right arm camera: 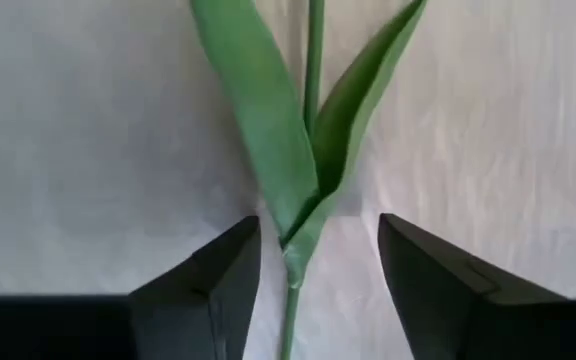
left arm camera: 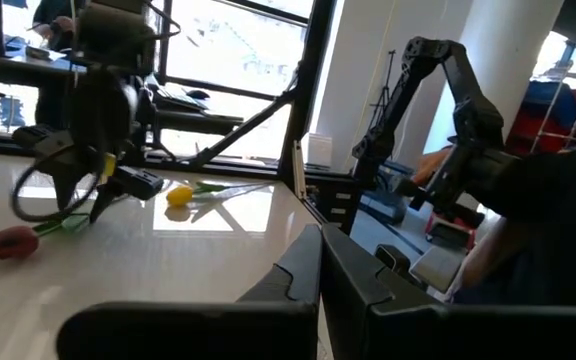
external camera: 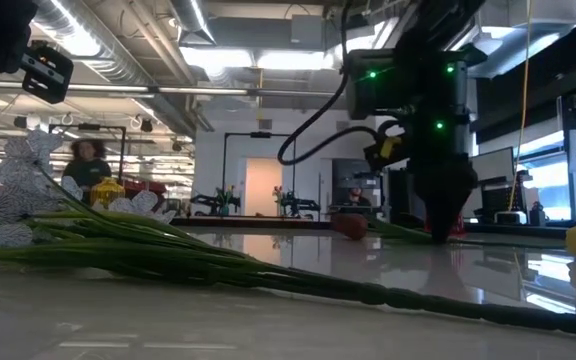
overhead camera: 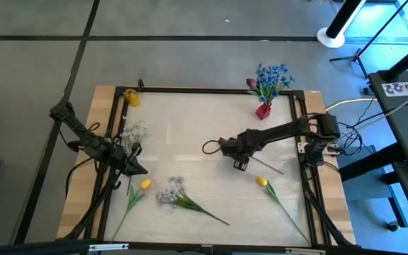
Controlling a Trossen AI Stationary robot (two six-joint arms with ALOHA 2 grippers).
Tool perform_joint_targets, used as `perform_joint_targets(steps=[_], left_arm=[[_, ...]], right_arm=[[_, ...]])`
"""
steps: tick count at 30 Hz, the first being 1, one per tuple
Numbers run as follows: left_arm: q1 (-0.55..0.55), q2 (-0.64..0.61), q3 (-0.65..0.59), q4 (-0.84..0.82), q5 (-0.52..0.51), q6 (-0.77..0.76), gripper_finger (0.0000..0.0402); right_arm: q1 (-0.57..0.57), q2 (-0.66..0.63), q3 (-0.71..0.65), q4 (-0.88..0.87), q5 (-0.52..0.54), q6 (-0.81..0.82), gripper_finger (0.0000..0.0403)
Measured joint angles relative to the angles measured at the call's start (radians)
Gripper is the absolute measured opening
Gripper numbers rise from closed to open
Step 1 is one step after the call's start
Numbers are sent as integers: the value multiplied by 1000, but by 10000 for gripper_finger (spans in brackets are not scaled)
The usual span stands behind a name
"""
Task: Sort flowers into vase by color
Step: Put the red flower into the red vase
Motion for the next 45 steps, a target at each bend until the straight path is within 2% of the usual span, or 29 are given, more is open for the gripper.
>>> perform_joint_targets(steps=[7, 9, 15, 17, 20, 23, 28, 34, 37, 41, 45], left_arm=[[0, 0, 0, 0, 0, 0, 0], [0, 0, 0, 1, 0, 0, 0], [0, 0, 0, 0, 0, 0, 0], [0, 0, 0, 0, 0, 0, 0], [0, 0, 0, 0, 0, 0, 0], [0, 0, 0, 0, 0, 0, 0], [0, 0, 0, 1, 0, 0, 0], [0, 0, 0, 0, 0, 0, 0], [0, 0, 0, 0, 0, 0, 0], [0, 0, 0, 0, 0, 0, 0], [0, 0, 0, 1, 0, 0, 0]], right_arm=[[-87, -1, 0, 45, -139, -93, 142], [-103, -1, 0, 62, -166, -93, 115], [-112, -11, -2, 109, -158, -87, 14], [-94, -39, -1, 155, -151, -79, 15], [-59, -134, -1, 185, -80, -76, 25], [-14, -266, -1, 208, 27, -64, 13], [106, -524, -50, 287, 332, -68, 11], [291, -785, -225, 344, 858, -70, 4], [347, -887, -312, 364, 1080, -70, 7], [372, -987, -388, 395, 1264, -66, 5], [345, -1058, -415, 394, 1303, -22, 4]])
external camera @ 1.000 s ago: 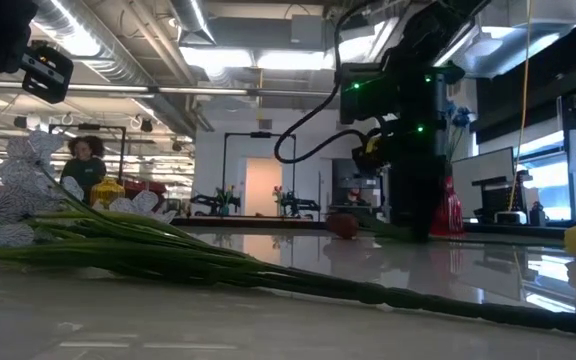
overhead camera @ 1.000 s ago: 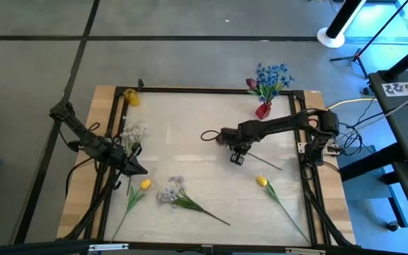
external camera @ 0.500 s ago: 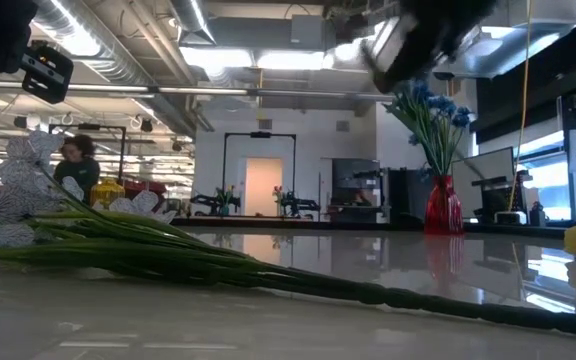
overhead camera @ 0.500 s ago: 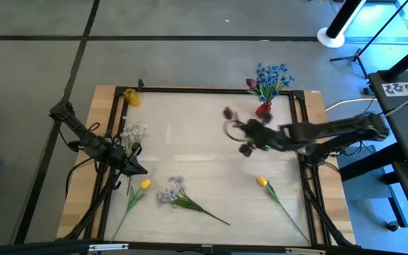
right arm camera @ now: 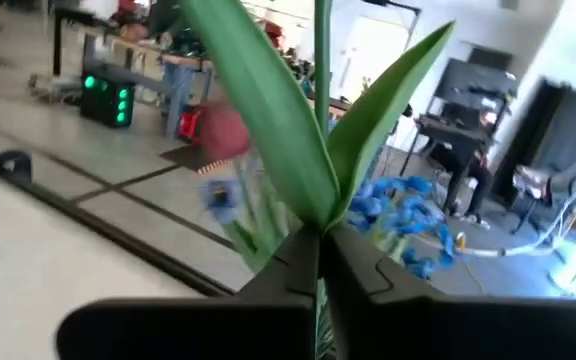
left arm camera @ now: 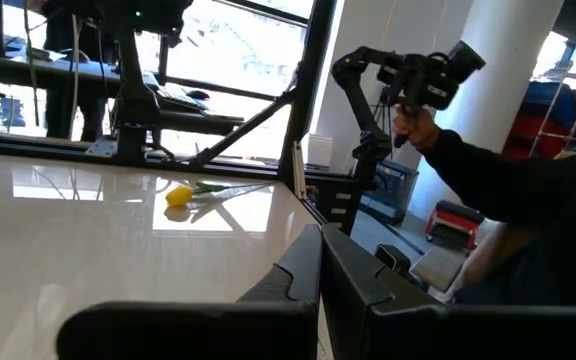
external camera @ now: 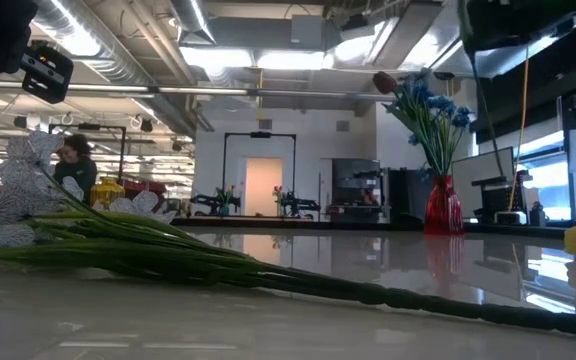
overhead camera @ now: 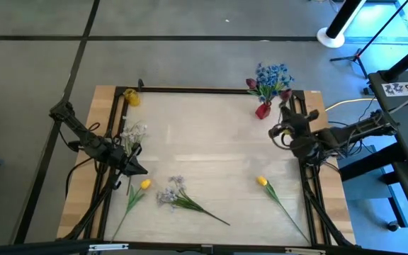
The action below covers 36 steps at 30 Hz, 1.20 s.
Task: Sort flowers into vase by color
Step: Put the red flower into the red vase
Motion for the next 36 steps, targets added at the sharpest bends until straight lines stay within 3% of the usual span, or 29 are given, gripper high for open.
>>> perform_joint_targets(steps=[5, 10, 14, 19, 24, 30, 36], left_arm=[[0, 0, 0, 0, 0, 0, 0], [0, 0, 0, 0, 0, 0, 0], [0, 0, 0, 0, 0, 0, 0], [0, 0, 0, 0, 0, 0, 0], [0, 0, 0, 0, 0, 0, 0], [0, 0, 0, 0, 0, 0, 0], [0, 0, 0, 0, 0, 0, 0]], right_arm=[[-127, -52, -2, 3, -57, 63, 6], [-304, -79, -3, 44, -332, 43, 7], [-407, -75, -3, 256, -468, -134, 7], [-485, -78, -5, 594, -487, -403, 7], [-569, -92, -103, 899, -556, -564, 4], [-665, -89, -231, 1049, -621, -586, 4], [-723, -88, -302, 1058, -680, -531, 4]])
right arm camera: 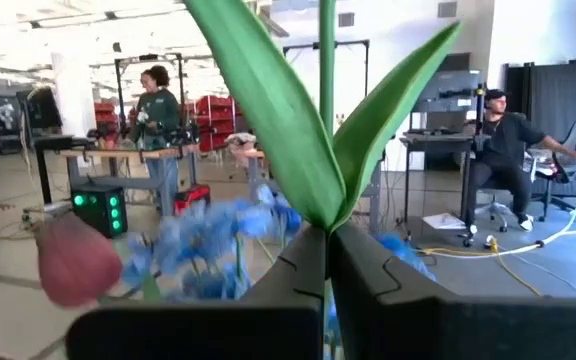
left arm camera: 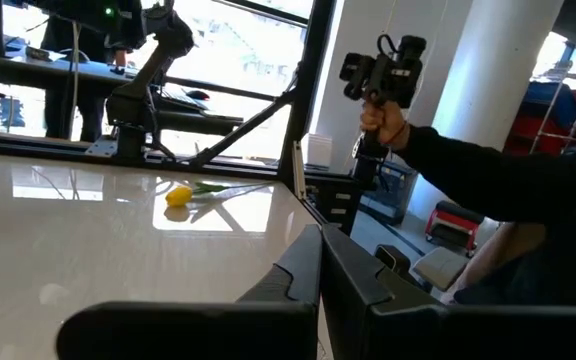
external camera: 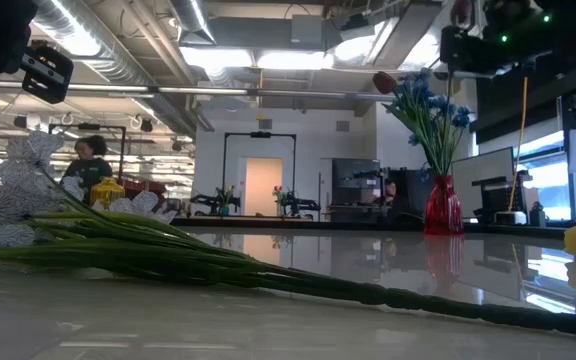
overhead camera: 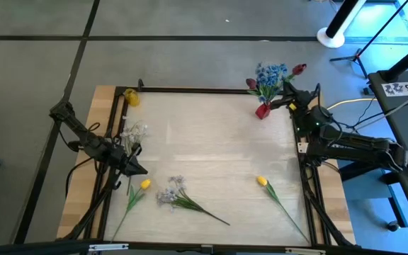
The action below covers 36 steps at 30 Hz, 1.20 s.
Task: Sort flowers into vase by color
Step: Put the red flower into the red vase
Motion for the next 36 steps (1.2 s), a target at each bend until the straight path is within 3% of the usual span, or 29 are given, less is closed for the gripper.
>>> perform_joint_targets(steps=[12, 25, 29, 36], left_arm=[[0, 0, 0, -1, 0, 0, 0], [0, 0, 0, 0, 0, 0, 0], [0, 0, 0, 0, 0, 0, 0], [0, 0, 0, 0, 0, 0, 0]], right_arm=[[3, 45, -79, -39, -8, 29, 5], [3, 187, -78, -113, -25, 182, 8], [3, 189, -78, -116, -19, 189, 41], [11, 136, -28, -229, -20, 198, 144]])
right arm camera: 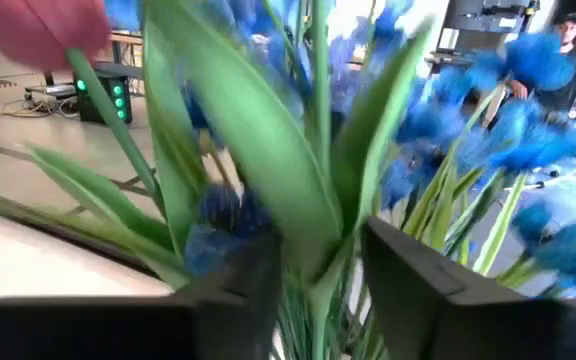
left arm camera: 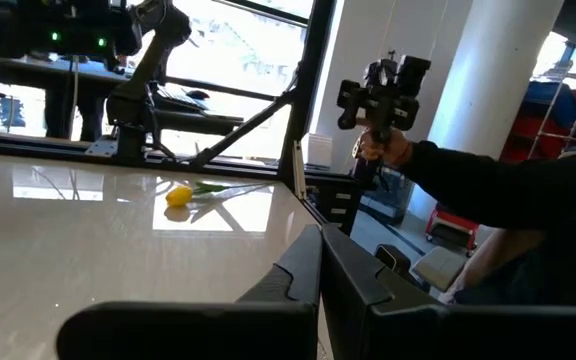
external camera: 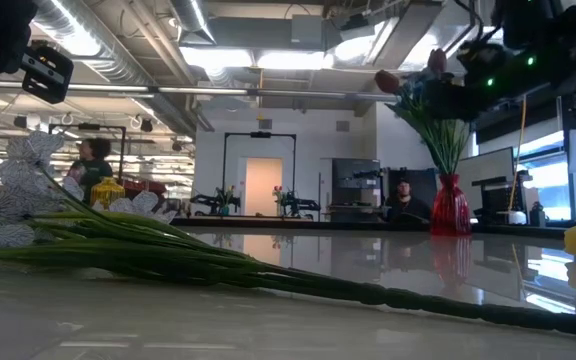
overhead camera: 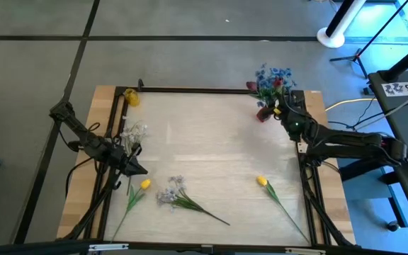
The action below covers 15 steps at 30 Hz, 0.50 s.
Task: Sort flowers into vase by color
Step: Put the red flower into the red vase, then put the top white flower into the yellow vase
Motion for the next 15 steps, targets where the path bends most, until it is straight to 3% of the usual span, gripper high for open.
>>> perform_joint_targets(steps=[7, 11, 15], left_arm=[[0, 0, 0, 0, 0, 0, 0], [0, 0, 0, 0, 0, 0, 0], [0, 0, 0, 0, 0, 0, 0]], right_arm=[[107, -103, 131, -325, 23, 64, 210], [194, -149, 181, -451, 61, 84, 217], [300, -189, 193, -467, 46, 85, 213]])
